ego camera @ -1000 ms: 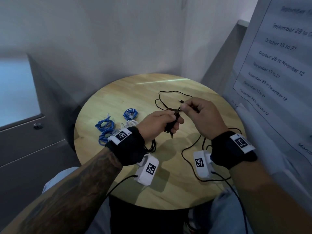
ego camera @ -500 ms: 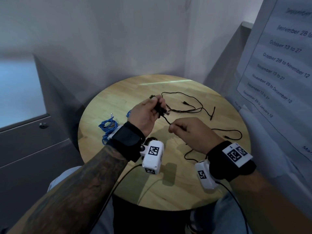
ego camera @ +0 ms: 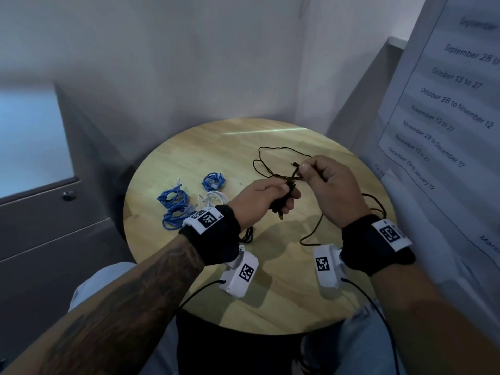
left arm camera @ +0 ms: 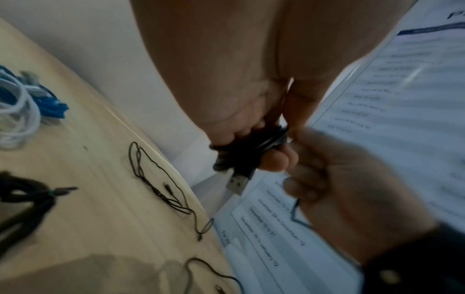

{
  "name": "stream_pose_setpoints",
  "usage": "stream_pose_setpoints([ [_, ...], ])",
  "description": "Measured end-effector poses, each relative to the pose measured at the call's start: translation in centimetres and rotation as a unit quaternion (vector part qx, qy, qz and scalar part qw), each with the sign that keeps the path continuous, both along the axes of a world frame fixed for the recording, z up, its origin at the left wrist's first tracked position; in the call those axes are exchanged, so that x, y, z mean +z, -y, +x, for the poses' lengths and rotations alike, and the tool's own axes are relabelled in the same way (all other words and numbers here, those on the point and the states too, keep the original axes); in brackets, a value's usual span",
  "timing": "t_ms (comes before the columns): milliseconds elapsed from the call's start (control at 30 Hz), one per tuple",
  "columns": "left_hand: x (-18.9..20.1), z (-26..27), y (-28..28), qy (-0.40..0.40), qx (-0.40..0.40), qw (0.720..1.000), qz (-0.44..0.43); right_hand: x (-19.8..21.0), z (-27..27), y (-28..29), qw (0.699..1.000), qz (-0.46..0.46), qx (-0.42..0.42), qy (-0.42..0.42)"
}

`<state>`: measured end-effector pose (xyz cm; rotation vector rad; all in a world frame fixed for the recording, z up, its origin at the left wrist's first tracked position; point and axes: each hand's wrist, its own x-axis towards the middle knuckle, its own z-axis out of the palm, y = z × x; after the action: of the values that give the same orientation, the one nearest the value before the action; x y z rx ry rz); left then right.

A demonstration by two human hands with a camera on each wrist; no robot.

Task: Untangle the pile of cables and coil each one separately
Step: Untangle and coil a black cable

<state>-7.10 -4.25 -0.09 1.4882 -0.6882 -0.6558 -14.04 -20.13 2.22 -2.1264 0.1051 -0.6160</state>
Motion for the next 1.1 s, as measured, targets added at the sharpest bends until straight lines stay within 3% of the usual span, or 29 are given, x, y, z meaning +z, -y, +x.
stream_pose_setpoints([
  [67, 0.4, -0.1, 0.1, -0.026, -0.026, 0.999, -0.025, -0.7, 0.5, 0.8, 1.000, 0.010, -0.012, -0.019],
  [167, 0.9, 0.2, -0.3, -0.132, -0.041, 0.985, -0.103, -1.6, 1.1, 0.8, 0.997, 0.043, -0.002, -0.069],
  [300, 1.1, 1.4, -0.8, -0.317, -0.033, 0.915, -0.248, -2.3, 1.1, -1.2, 0.989, 0.038, 0.073, -0.122],
  [367, 1.0, 2.2, -0.9, -0.350, 0.022, 0.890, -0.290, -2.3, 0.8, -1.8, 0.982, -0.014, 0.089, -0.164],
  [533, 0.2, 3.6, -0.8, -0.287, 0.158, 0.900, -0.286, -2.6, -0.1, -2.6, 0.957, -0.108, 0.127, -0.239],
  [667, -1.1, 4.2, -1.0, -0.172, 0.233, 0.929, -0.229, -2.3, -0.9, -2.5, 0.948, -0.153, 0.150, -0.234],
  [767, -1.4, 3.7, -1.2, -0.006, 0.215, 0.972, -0.091, -2.0, -1.2, -2.5, 0.967, -0.148, 0.129, -0.161],
  [867, -1.2, 2.1, -0.9, 0.108, 0.111, 0.987, 0.030, -1.1, -1.0, -1.9, 0.982, -0.167, 0.070, -0.060],
  [1000, -0.3, 0.7, -0.2, -0.004, 0.006, 1.000, 0.012, -0.5, -0.4, 0.2, 0.991, -0.134, -0.002, 0.018],
  [1100, -0.1, 0.4, -0.1, -0.054, -0.029, 0.998, -0.023, -1.3, 0.1, 0.9, 0.999, -0.031, 0.007, -0.010],
])
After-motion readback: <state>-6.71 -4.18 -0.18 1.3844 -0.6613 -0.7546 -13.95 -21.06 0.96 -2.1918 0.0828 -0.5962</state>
